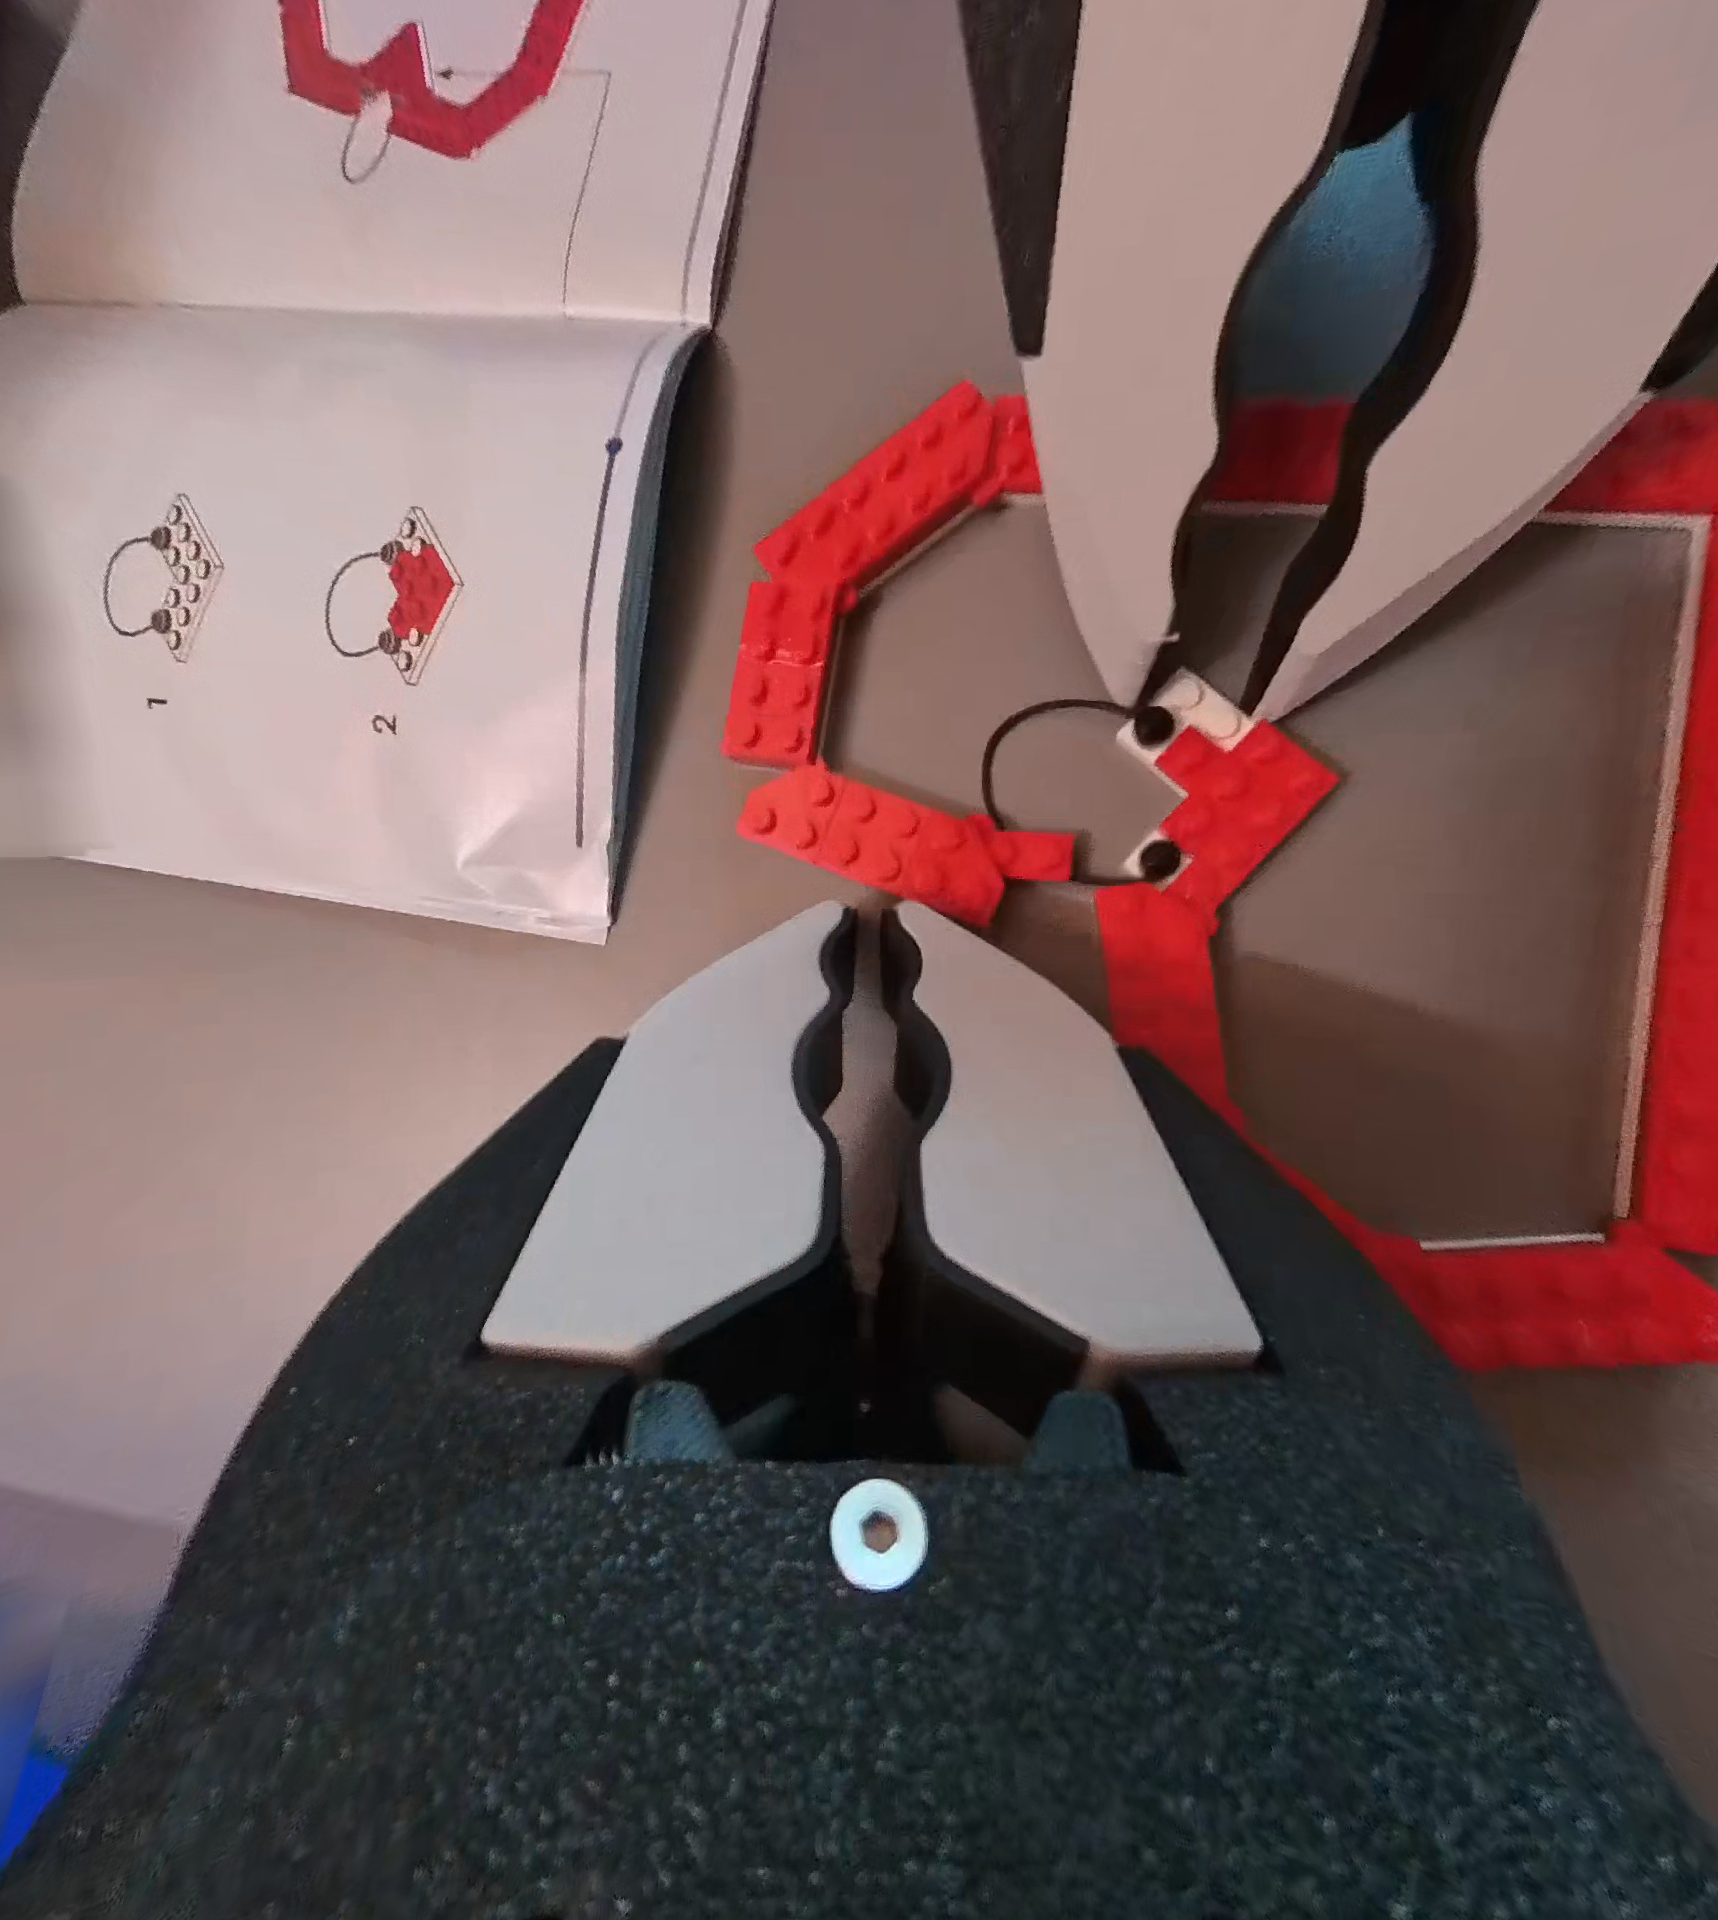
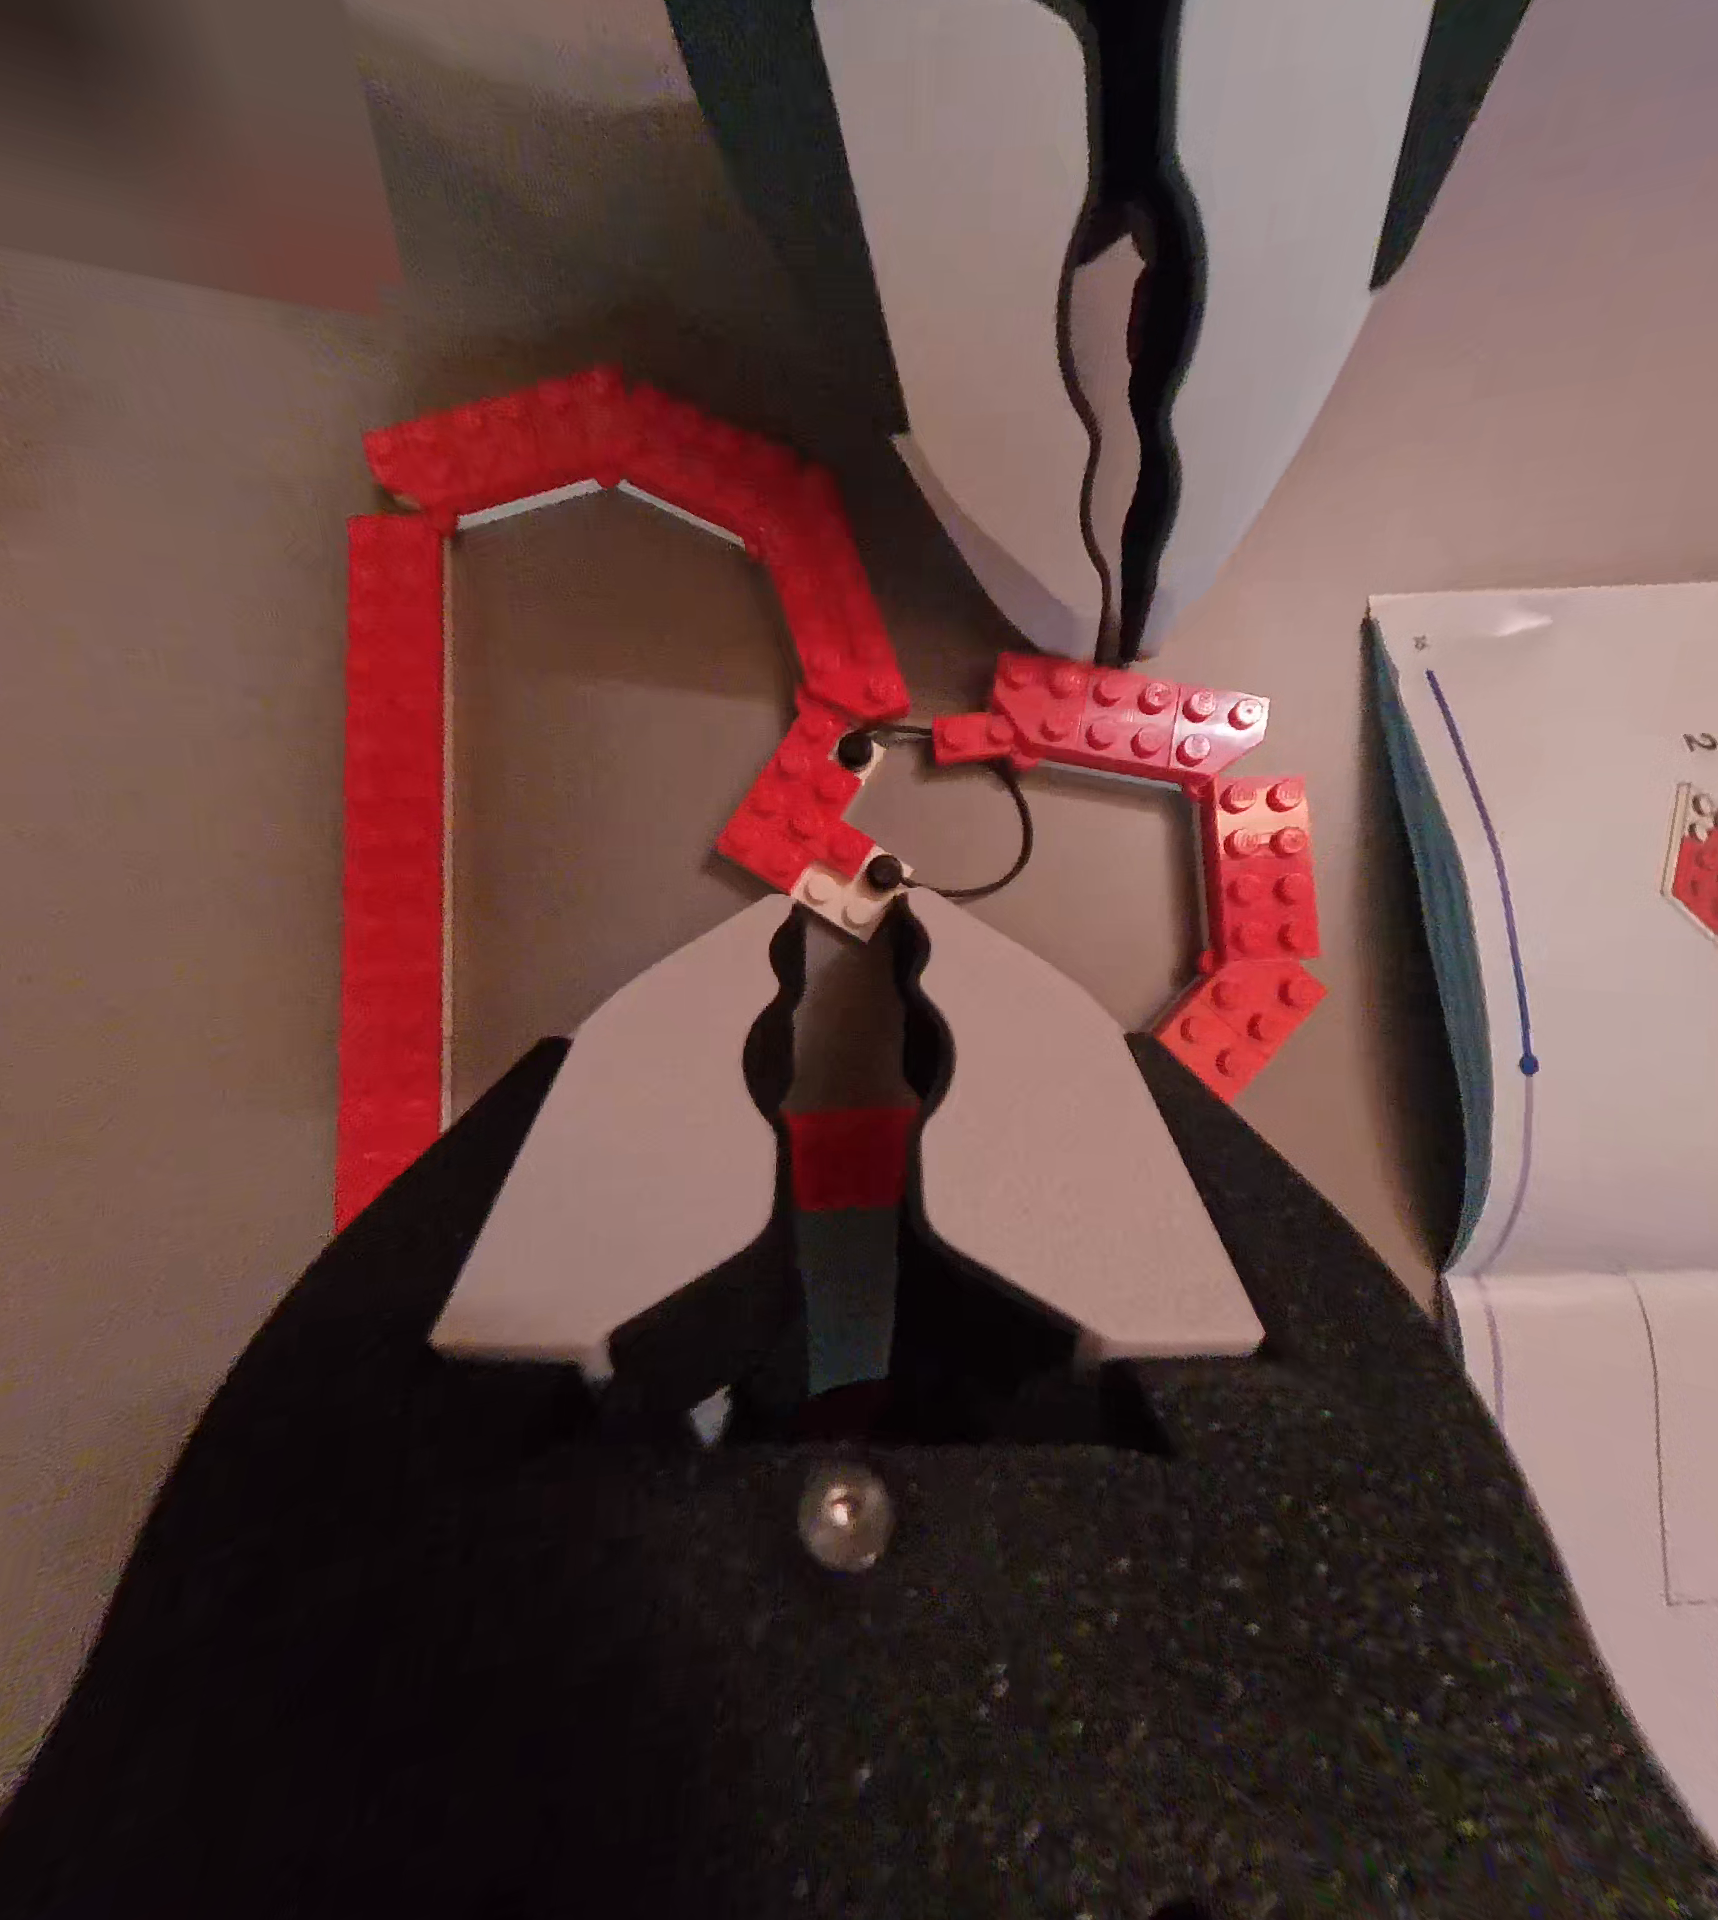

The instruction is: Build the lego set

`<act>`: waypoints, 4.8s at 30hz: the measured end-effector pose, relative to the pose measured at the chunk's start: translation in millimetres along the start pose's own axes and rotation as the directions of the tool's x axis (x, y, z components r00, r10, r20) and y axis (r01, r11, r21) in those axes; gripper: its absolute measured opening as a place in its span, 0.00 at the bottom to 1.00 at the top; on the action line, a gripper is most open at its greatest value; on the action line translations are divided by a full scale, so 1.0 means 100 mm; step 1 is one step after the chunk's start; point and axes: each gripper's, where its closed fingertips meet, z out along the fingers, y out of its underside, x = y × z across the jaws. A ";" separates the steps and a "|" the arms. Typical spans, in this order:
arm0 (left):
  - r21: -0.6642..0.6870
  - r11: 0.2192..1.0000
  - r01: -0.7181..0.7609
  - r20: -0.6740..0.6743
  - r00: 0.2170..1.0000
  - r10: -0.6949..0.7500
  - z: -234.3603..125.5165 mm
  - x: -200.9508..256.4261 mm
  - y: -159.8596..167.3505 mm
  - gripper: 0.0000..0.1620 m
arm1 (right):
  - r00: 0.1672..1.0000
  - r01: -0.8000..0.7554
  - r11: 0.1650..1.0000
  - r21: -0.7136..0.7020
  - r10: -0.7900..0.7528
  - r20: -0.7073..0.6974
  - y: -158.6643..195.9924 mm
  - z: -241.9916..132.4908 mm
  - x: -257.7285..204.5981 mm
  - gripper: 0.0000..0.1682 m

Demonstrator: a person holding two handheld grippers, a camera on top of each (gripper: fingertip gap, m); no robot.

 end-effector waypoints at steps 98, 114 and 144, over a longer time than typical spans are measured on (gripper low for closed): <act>0.167 0.986 -0.023 0.386 0.922 -0.043 -0.07 0.53 -0.20 0.13 | 0.921 -0.282 0.958 -0.052 0.255 -0.294 0.04 -0.07 -0.09 0.12; 0.149 0.968 0.202 0.115 0.969 -0.220 -0.10 0.63 -0.07 0.11 | 0.946 -0.200 0.977 -0.078 0.171 -0.276 0.05 -0.06 -0.16 0.10; 0.047 0.998 -0.049 -0.164 0.985 0.056 -0.03 0.15 -0.03 0.19 | 0.952 -0.217 0.971 -0.097 0.189 -0.239 0.07 -0.08 -0.13 0.10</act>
